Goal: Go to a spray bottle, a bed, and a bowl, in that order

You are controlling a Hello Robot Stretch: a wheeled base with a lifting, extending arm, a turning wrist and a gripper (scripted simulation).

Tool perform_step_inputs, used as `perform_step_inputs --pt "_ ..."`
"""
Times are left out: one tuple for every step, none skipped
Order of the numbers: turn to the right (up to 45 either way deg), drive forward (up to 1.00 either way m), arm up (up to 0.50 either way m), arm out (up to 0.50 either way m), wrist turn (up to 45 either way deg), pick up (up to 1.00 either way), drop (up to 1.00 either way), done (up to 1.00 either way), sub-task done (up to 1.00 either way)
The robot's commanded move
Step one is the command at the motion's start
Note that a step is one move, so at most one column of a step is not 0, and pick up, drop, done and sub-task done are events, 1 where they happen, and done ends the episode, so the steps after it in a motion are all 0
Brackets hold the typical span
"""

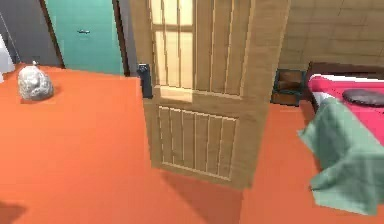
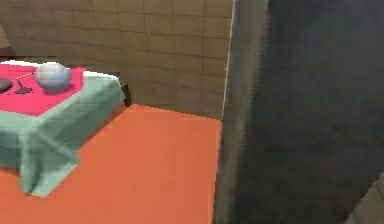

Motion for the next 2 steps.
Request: perform_step_inputs --pt "-33.0 0.00 0.00 0.00 0.0 0.00 0.00 0.00 0.00" --pt "0.0 1.00 0.00 0.00 0.0 0.00 0.00 0.00 0.00"
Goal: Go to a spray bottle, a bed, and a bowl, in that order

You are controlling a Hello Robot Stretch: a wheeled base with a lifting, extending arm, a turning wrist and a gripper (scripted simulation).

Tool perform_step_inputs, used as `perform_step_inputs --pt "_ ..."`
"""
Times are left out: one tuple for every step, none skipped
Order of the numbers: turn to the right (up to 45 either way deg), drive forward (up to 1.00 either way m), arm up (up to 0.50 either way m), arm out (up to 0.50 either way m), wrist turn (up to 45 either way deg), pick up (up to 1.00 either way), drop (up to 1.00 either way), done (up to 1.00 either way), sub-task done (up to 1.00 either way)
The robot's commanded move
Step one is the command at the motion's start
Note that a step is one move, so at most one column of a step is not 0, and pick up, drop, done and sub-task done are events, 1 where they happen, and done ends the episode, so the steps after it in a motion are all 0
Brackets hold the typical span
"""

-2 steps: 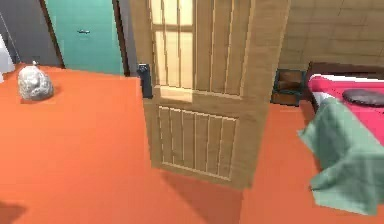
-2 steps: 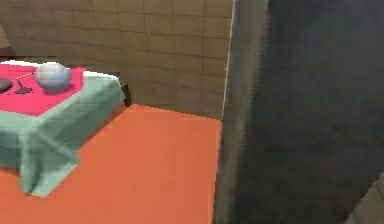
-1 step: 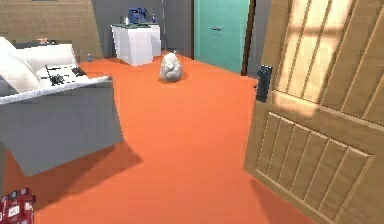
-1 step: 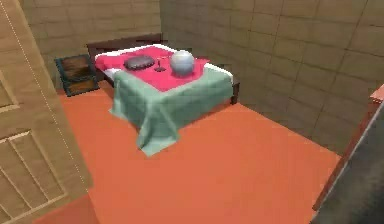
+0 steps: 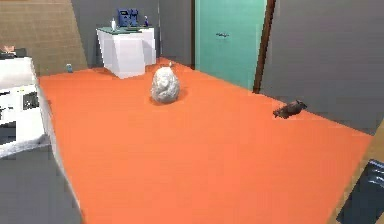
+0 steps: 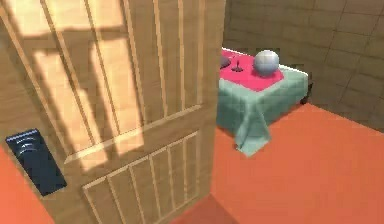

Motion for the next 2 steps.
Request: perform_step_inputs --pt "0.0 0.50 0.00 0.00 0.0 0.00 0.00 0.00 0.00" --pt "6.0 0.00 0.00 0.00 0.0 0.00 0.00 0.00 0.00"
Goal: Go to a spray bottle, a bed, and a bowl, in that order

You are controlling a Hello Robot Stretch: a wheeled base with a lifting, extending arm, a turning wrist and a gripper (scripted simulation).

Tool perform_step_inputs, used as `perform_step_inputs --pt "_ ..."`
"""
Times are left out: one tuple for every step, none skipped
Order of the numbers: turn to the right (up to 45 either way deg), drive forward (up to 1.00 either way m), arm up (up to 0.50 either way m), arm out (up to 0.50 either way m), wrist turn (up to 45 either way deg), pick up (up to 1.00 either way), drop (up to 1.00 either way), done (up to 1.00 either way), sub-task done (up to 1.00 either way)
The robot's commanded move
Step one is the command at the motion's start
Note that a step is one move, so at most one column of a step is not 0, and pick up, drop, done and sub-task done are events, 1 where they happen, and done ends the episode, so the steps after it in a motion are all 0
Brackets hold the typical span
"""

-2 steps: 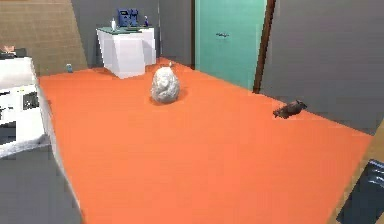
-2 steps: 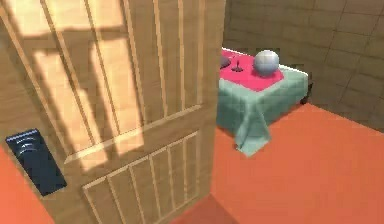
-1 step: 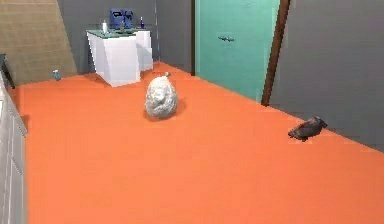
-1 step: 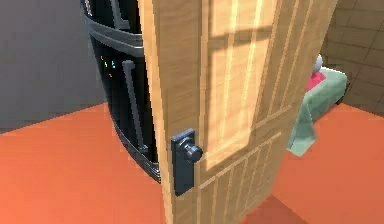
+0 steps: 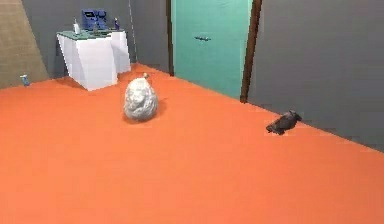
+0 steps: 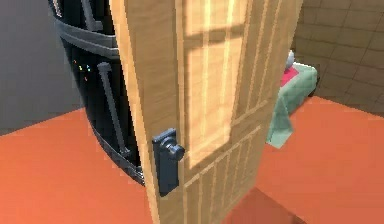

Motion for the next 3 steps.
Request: perform_step_inputs --pt "0.0 1.00 0.00 0.00 0.0 0.00 0.00 0.00 0.00" --pt "0.0 1.00 0.00 0.00 0.0 0.00 0.00 0.00 0.00" --pt "0.0 1.00 0.00 0.00 0.0 0.00 0.00 0.00 0.00"
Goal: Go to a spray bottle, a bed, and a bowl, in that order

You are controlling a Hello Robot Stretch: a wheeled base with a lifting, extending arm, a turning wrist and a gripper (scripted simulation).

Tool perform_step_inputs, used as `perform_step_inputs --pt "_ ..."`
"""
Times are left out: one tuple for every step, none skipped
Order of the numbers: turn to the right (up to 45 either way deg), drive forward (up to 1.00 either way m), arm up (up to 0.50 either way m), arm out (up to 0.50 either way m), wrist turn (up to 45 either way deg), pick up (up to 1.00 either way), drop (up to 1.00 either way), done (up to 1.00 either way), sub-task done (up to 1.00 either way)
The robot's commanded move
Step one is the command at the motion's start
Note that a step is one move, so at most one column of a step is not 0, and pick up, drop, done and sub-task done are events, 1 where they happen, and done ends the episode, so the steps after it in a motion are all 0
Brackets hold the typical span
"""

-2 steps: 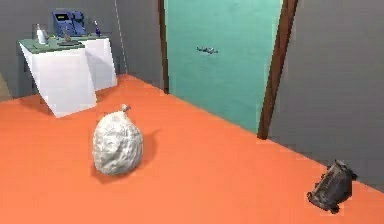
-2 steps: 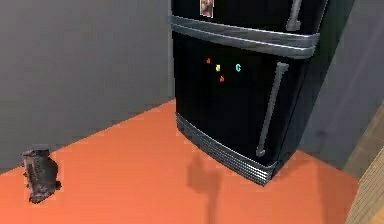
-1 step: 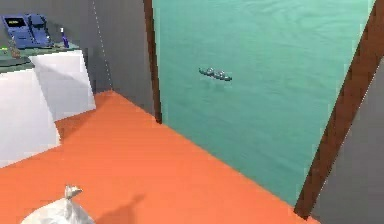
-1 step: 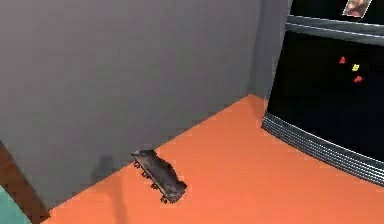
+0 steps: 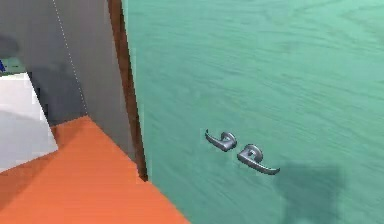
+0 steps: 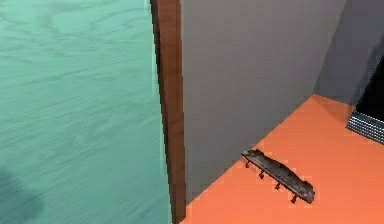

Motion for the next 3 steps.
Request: perform_step_inputs --pt "15.0 0.00 0.00 0.00 0.0 0.00 0.00 0.00 0.00" --pt "0.0 0.15 0.00 0.00 0.0 0.00 0.00 0.00 0.00" --pt "-45.0 0.00 0.00 0.00 0.0 0.00 0.00 0.00 0.00"
